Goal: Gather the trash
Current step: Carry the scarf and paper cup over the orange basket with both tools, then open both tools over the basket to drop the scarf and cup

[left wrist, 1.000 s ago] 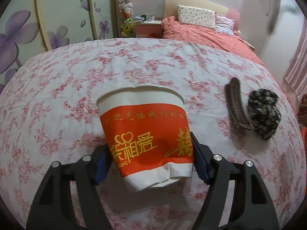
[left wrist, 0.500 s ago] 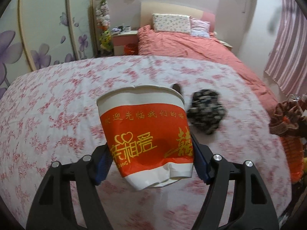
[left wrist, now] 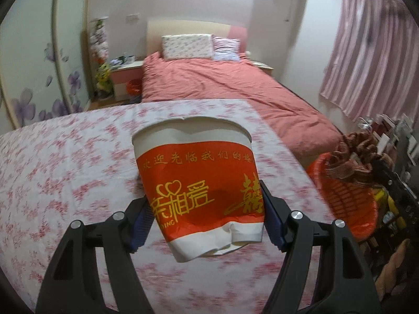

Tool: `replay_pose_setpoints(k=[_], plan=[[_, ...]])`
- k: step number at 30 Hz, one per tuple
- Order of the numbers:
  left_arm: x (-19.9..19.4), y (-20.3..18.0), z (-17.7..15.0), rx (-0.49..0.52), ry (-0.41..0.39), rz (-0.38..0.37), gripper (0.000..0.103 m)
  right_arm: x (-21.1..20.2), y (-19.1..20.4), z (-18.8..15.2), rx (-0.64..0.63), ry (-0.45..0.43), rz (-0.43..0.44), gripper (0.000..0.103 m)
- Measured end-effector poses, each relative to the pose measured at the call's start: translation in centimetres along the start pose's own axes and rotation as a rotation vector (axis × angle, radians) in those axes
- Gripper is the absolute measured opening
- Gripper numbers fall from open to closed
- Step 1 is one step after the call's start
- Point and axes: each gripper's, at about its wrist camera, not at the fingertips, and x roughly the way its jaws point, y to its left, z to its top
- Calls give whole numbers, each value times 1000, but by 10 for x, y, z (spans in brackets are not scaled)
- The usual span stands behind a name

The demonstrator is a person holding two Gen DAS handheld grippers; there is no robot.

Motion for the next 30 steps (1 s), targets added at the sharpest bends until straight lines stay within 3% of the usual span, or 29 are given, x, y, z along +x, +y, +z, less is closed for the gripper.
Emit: replay_pose_setpoints(k=[17, 30], plan=[[-3, -106, 0, 113, -26, -197, 70, -18, -62, 1, 102, -73, -107, 14], [45, -207, 0, 212, 31, -373, 70, -5, -118, -1, 197, -83, -184, 14]])
